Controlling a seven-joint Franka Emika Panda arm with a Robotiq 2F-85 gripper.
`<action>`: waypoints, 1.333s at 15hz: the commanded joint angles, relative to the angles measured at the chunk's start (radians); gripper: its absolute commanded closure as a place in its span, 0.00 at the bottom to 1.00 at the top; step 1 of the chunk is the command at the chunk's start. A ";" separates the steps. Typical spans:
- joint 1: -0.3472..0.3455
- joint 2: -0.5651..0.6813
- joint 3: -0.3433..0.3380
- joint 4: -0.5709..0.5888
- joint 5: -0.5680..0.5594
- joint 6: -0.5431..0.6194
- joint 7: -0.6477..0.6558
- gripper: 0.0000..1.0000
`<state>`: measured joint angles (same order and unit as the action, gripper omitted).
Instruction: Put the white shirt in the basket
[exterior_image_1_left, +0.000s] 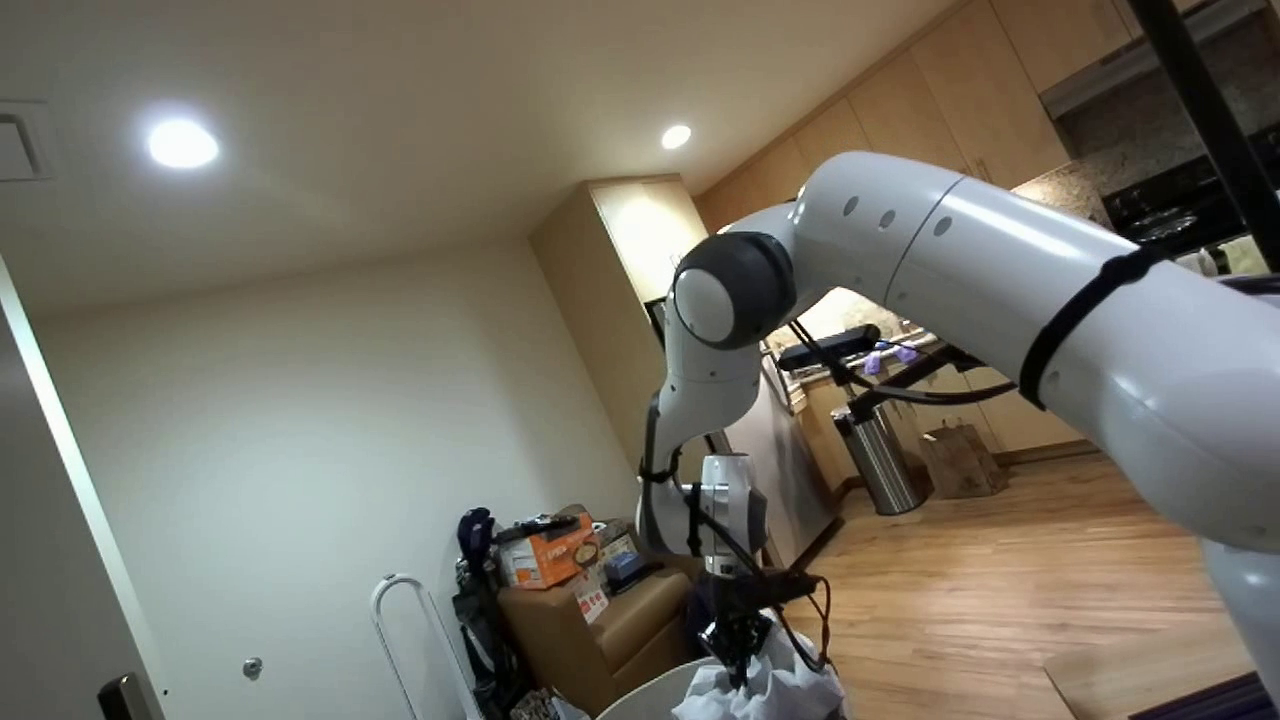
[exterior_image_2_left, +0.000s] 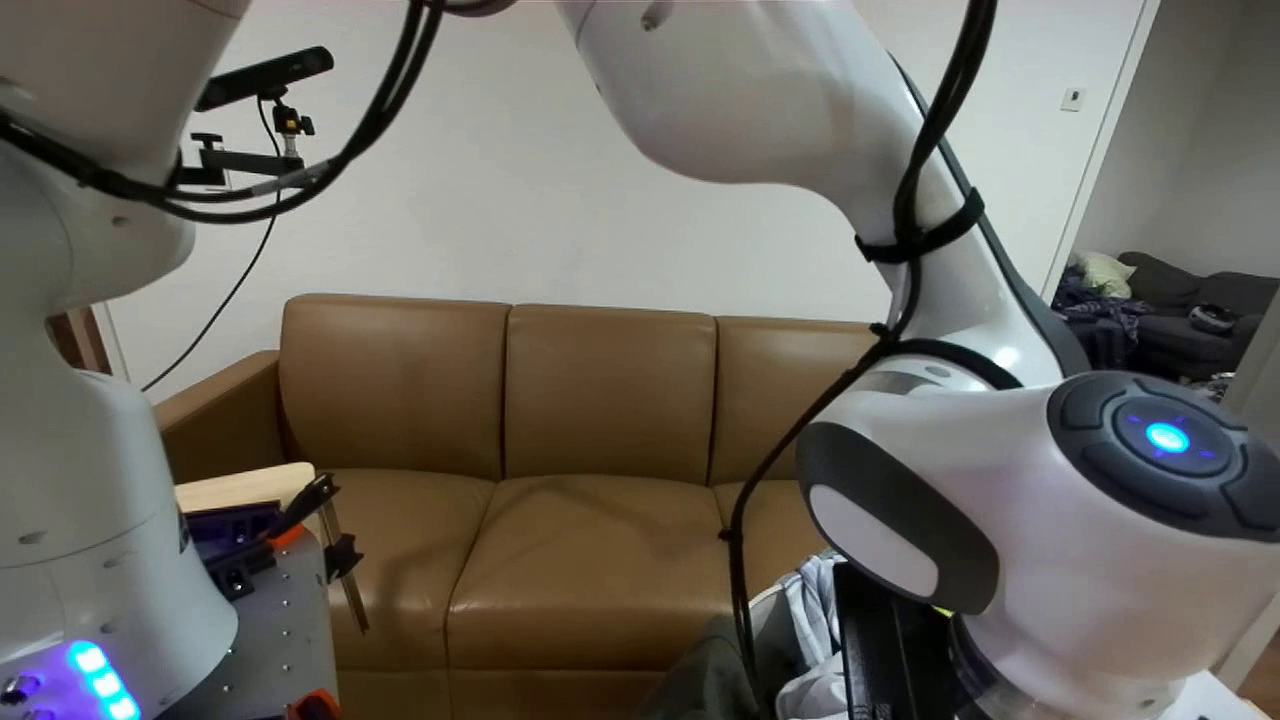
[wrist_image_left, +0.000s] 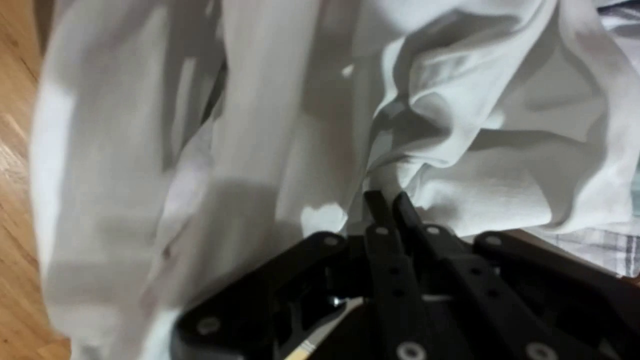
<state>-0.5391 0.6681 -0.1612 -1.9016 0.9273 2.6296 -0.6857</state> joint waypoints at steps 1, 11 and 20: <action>-0.051 0.012 0.064 -0.017 -0.028 -0.112 -0.109 0.98; 0.008 0.062 0.024 -0.020 -0.174 0.037 -0.065 0.98; -0.021 -0.177 0.005 -0.154 -0.340 -0.140 0.044 0.24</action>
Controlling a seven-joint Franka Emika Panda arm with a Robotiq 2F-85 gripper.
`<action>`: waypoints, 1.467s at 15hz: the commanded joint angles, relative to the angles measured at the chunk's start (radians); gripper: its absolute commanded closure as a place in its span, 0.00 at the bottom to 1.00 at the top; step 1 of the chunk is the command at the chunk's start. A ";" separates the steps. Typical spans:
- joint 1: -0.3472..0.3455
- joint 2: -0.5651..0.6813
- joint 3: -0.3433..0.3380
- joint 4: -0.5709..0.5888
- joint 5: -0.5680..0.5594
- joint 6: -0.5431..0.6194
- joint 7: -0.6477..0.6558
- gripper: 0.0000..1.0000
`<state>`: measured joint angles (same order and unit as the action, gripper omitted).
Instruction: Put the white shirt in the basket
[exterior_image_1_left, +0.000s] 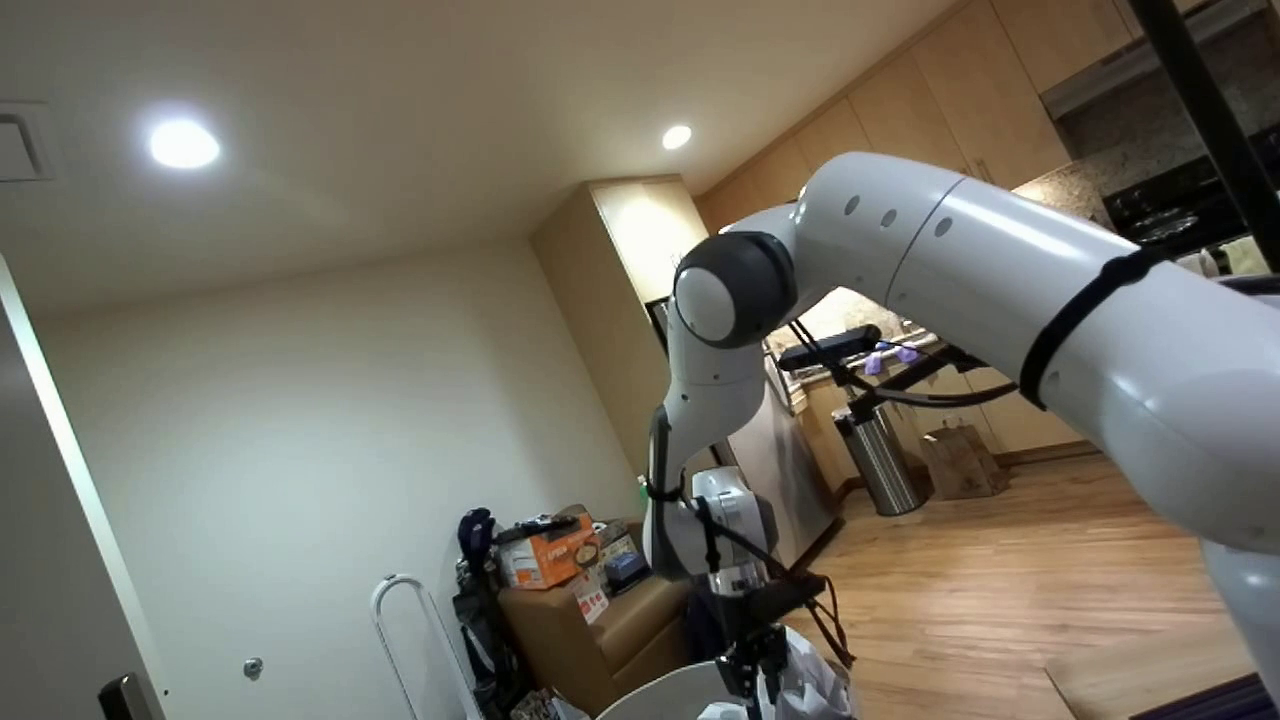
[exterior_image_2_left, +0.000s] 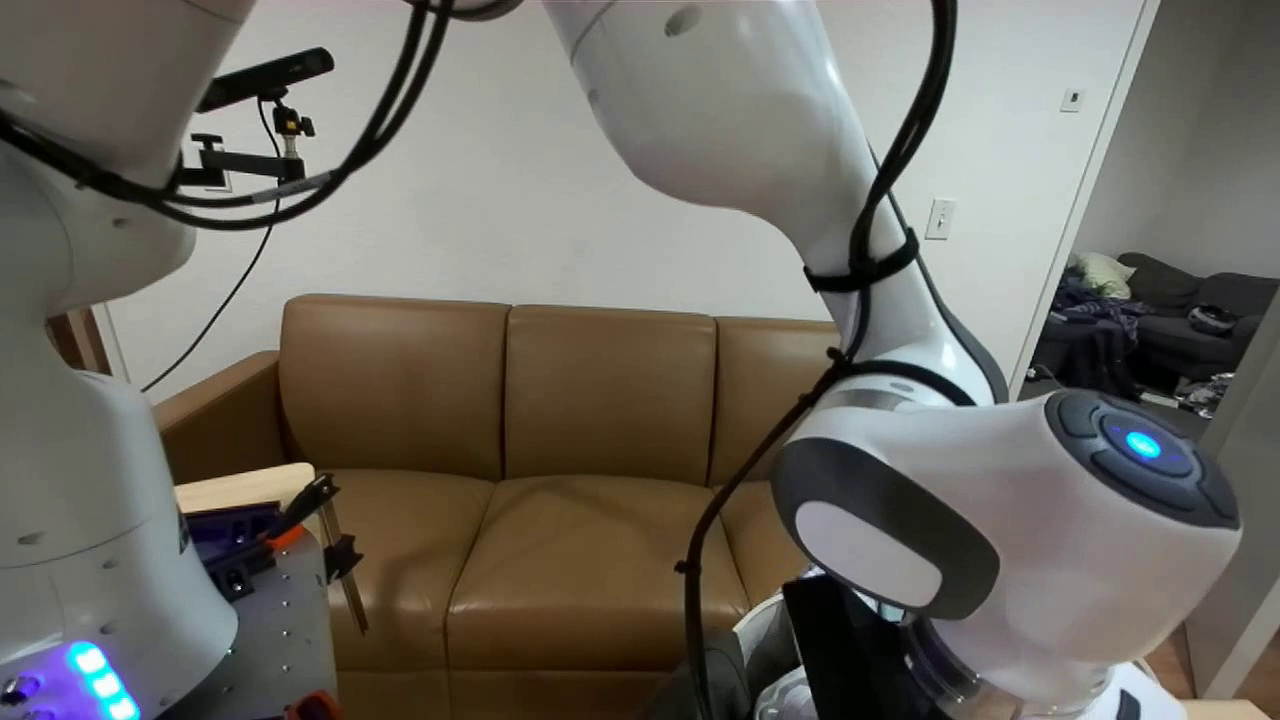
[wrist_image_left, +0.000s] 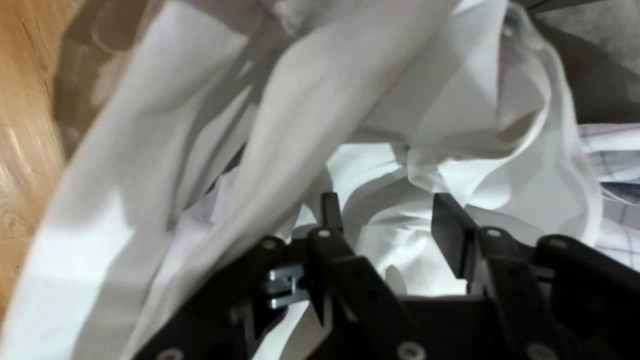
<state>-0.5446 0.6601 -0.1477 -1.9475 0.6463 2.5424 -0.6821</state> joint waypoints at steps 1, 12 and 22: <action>-0.017 -0.219 -0.012 -0.134 -0.066 -0.058 0.037 0.18; 0.056 -0.532 -0.112 -0.273 -0.158 -0.126 0.049 0.00; 0.174 -0.706 -0.107 -0.361 -0.503 -0.154 0.141 0.00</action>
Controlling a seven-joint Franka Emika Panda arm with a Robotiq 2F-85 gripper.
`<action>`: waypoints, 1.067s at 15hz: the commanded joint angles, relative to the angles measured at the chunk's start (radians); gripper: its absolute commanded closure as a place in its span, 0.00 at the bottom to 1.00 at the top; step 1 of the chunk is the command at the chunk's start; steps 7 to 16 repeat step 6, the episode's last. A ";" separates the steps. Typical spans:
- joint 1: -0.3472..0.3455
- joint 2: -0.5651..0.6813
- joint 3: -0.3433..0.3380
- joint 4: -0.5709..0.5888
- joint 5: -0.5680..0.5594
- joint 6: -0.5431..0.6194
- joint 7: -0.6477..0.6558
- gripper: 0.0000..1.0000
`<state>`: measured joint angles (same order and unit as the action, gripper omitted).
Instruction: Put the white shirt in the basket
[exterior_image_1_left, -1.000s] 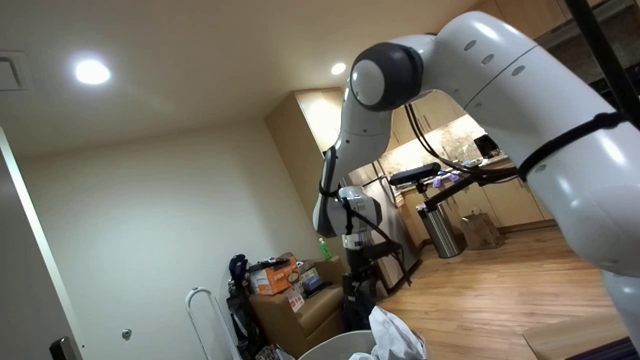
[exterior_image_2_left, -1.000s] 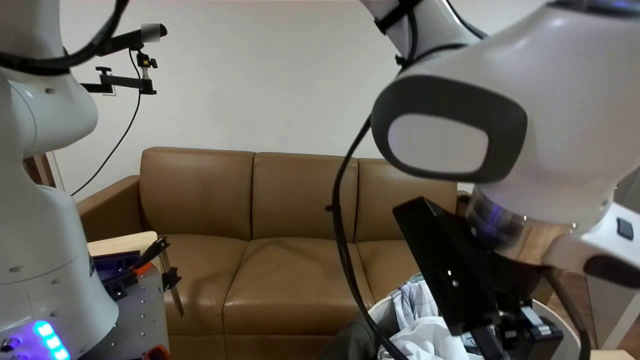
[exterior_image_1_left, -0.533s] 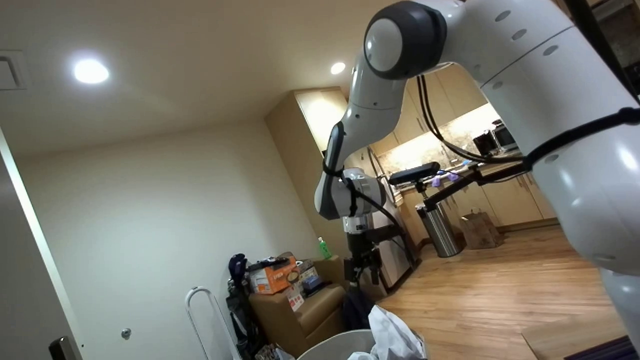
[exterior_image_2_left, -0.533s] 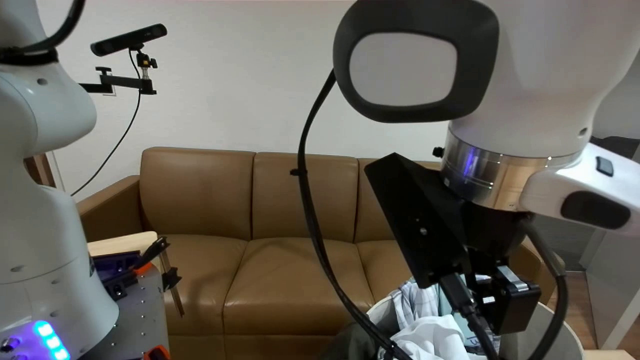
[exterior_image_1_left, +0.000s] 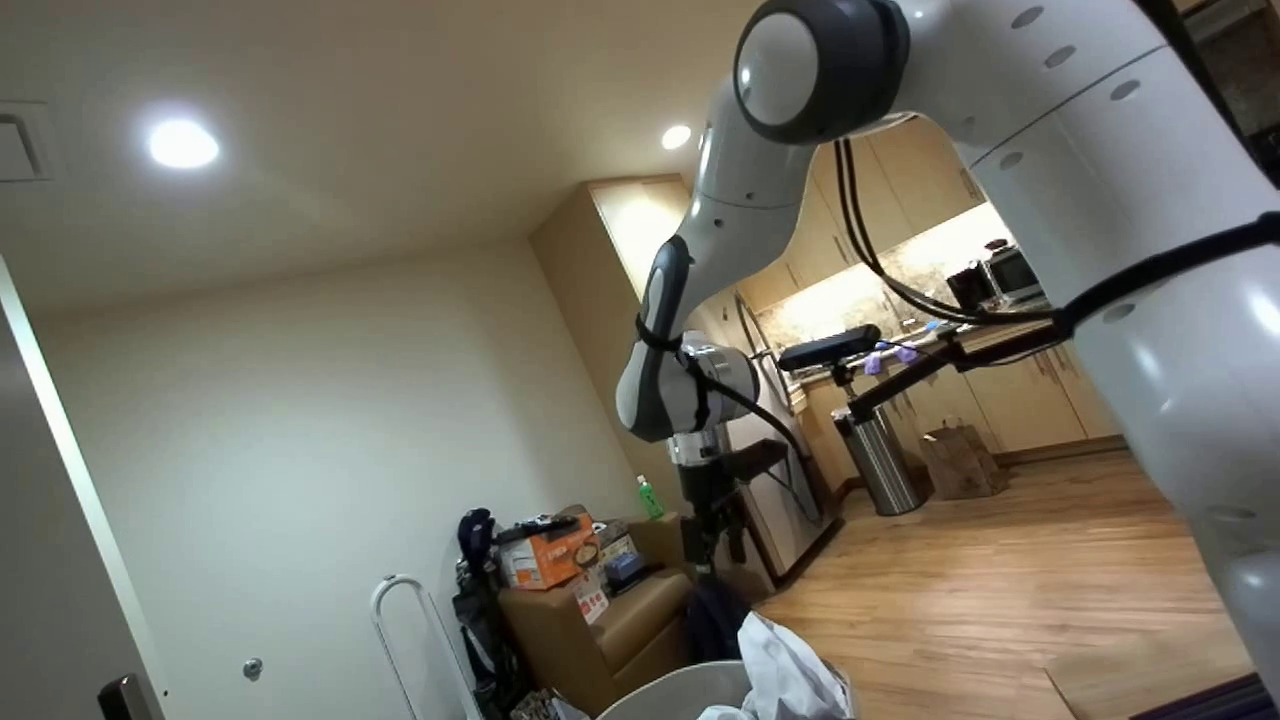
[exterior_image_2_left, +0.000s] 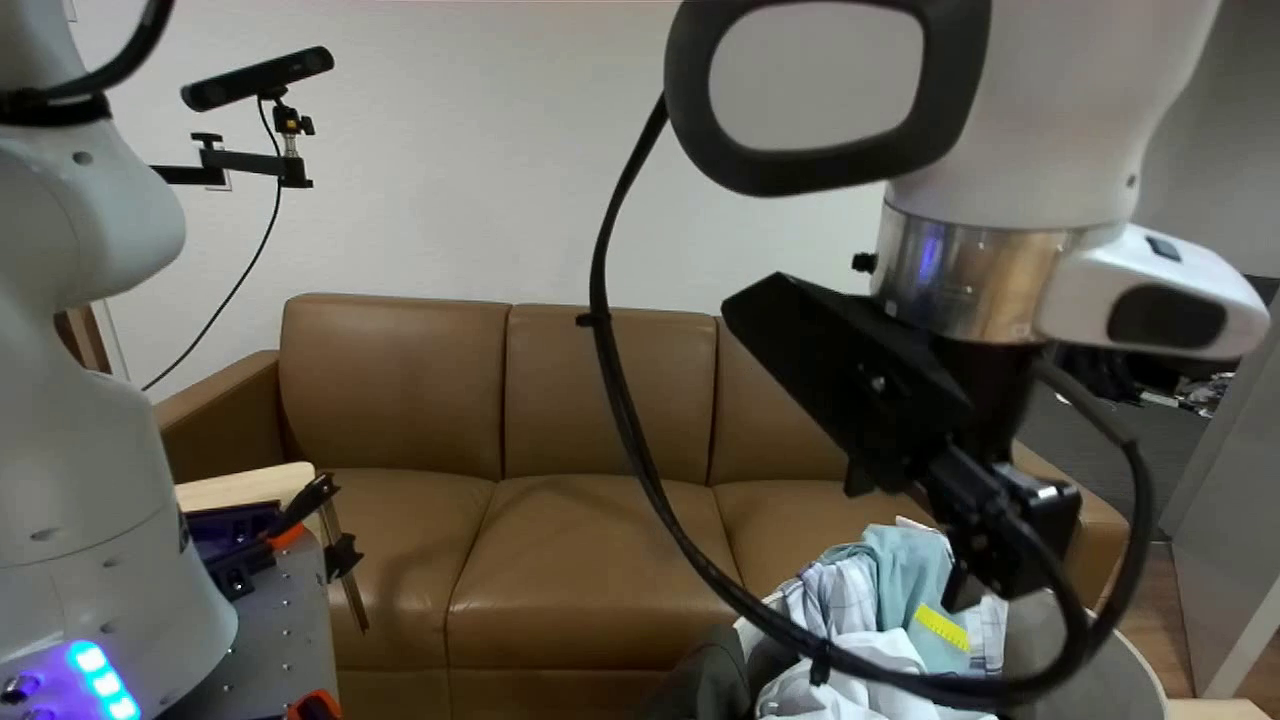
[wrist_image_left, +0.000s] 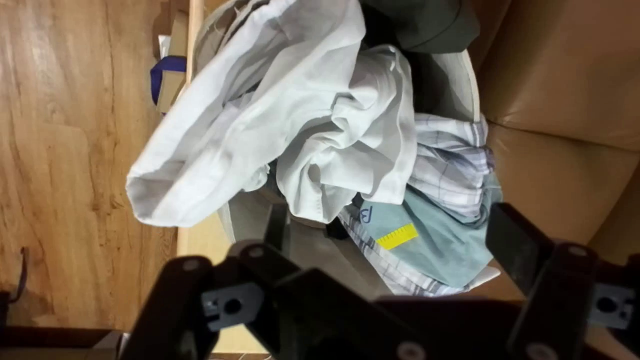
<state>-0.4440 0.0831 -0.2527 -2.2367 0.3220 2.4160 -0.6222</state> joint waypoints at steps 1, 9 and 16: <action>0.100 -0.151 0.007 -0.079 -0.248 -0.038 0.106 0.00; 0.174 -0.165 0.007 -0.080 -0.271 -0.022 0.165 0.00; 0.174 -0.165 0.007 -0.080 -0.271 -0.022 0.165 0.00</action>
